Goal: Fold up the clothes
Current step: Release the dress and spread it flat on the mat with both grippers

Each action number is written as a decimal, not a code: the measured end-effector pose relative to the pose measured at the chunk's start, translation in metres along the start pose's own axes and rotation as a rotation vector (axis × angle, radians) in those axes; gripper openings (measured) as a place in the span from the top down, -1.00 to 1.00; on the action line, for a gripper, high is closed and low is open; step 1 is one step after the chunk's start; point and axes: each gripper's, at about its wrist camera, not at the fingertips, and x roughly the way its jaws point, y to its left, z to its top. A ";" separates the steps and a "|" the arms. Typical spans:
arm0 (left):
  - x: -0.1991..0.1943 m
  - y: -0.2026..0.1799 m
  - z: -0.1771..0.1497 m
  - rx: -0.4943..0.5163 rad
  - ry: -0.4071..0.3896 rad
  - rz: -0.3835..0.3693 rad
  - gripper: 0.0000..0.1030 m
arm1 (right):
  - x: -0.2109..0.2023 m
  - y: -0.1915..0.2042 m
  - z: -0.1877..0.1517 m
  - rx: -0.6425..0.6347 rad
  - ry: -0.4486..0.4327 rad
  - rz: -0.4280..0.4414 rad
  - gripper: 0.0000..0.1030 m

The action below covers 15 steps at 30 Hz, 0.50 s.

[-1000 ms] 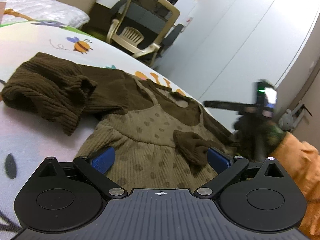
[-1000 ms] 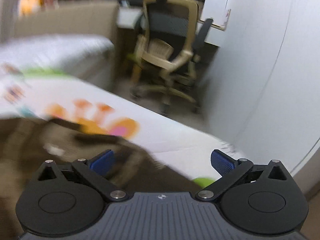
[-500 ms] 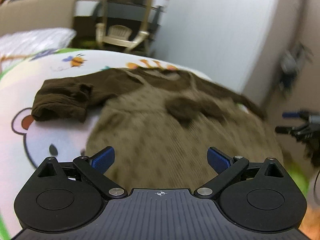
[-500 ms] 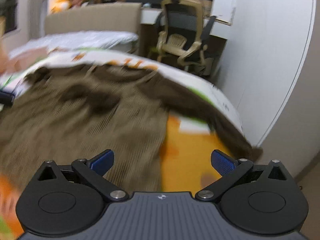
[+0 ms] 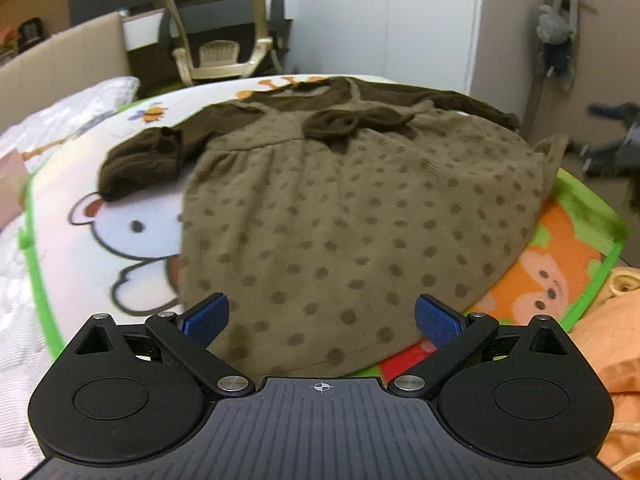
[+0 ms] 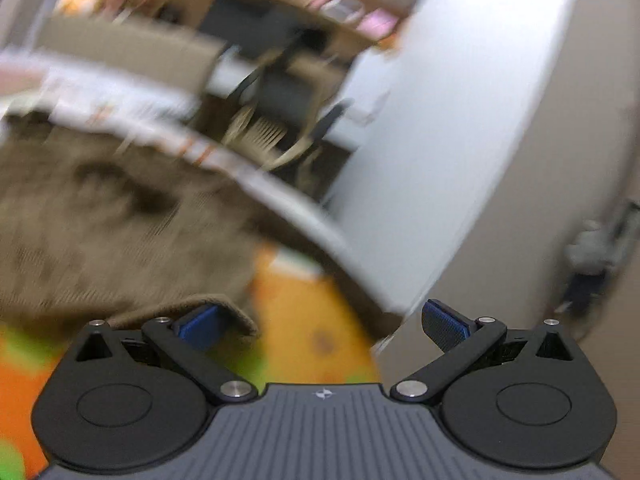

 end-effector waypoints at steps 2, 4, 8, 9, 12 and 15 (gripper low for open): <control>0.000 0.010 0.000 -0.034 0.001 0.044 -0.97 | -0.002 -0.012 0.001 0.013 0.016 -0.043 -1.00; 0.001 0.021 -0.001 -0.068 0.011 0.089 -0.97 | -0.001 -0.020 -0.008 0.003 0.069 -0.055 -1.00; 0.001 0.040 0.001 -0.136 0.011 0.119 -0.97 | 0.001 -0.028 -0.021 -0.015 0.184 0.112 -1.00; 0.000 0.043 0.003 -0.152 0.004 0.109 -0.97 | 0.000 -0.030 -0.023 -0.019 0.198 0.179 -1.00; -0.001 0.050 0.012 -0.199 -0.017 0.080 -0.97 | -0.001 -0.037 -0.011 -0.002 0.166 0.304 -1.00; 0.008 0.054 0.026 -0.260 -0.029 0.043 -0.97 | 0.004 -0.043 0.014 0.073 0.096 0.396 -1.00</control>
